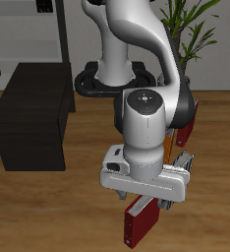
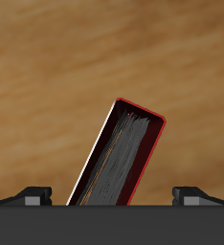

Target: Place the right red book flat on top of the shelf

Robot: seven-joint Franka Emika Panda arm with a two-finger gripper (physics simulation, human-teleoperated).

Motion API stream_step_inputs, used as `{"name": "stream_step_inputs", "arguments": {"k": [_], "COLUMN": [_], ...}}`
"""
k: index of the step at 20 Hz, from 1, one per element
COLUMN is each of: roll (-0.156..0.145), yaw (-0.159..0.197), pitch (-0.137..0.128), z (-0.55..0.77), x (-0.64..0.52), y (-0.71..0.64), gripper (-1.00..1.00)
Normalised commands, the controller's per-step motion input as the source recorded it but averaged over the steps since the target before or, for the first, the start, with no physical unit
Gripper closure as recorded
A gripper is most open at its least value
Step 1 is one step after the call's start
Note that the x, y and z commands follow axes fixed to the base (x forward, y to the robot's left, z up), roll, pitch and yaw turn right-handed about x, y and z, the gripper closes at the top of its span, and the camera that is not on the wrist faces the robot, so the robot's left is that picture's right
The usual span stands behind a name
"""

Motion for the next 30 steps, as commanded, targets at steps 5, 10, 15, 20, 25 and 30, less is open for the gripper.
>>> {"name": "stream_step_inputs", "arguments": {"k": [5,10,15,20,25,30], "roll": [-0.009,0.008,0.001,-0.008,-0.024,-0.025], "yaw": [0.001,-0.008,0.01,0.014,0.027,0.025], "pitch": [0.044,0.002,-0.039,-0.085,-0.056,-0.049], "z": [-0.26,0.0,0.28,0.67,0.52,0.48], "x": [0.05,0.0,-0.08,-0.19,-0.2,-0.27], "y": [-0.07,-0.04,-0.03,-0.22,-0.3,-0.33], "gripper": [1.0,1.0,1.0,1.0,1.0,1.0]}}
